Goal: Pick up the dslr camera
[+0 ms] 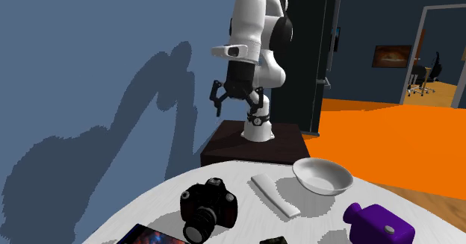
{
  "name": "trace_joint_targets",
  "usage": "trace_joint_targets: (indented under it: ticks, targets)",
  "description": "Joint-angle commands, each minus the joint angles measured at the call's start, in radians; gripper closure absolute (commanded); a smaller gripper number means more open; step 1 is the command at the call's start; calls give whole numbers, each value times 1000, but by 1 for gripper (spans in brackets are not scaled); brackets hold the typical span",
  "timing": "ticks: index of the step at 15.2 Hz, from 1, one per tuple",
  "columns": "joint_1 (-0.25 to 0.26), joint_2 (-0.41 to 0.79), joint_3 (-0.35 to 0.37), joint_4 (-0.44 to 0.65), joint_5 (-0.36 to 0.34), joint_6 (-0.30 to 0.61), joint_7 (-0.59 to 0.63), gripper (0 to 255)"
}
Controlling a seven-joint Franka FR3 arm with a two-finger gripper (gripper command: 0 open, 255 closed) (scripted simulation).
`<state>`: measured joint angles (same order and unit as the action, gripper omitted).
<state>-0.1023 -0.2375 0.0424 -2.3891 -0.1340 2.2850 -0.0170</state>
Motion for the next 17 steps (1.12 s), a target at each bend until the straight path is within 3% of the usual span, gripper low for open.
trace_joint_targets:
  ticks: [1, 9, 15, 17]
  targets:
    - [-8, 86, -1, 39, -10, 51, 18, 0]
    - [-31, 395, -20, 206, -44, 200, 75, 0]
    - [-40, 627, -39, 385, -50, 261, 102, 0]
    - [-40, 647, -41, 393, -51, 273, 105, 0]
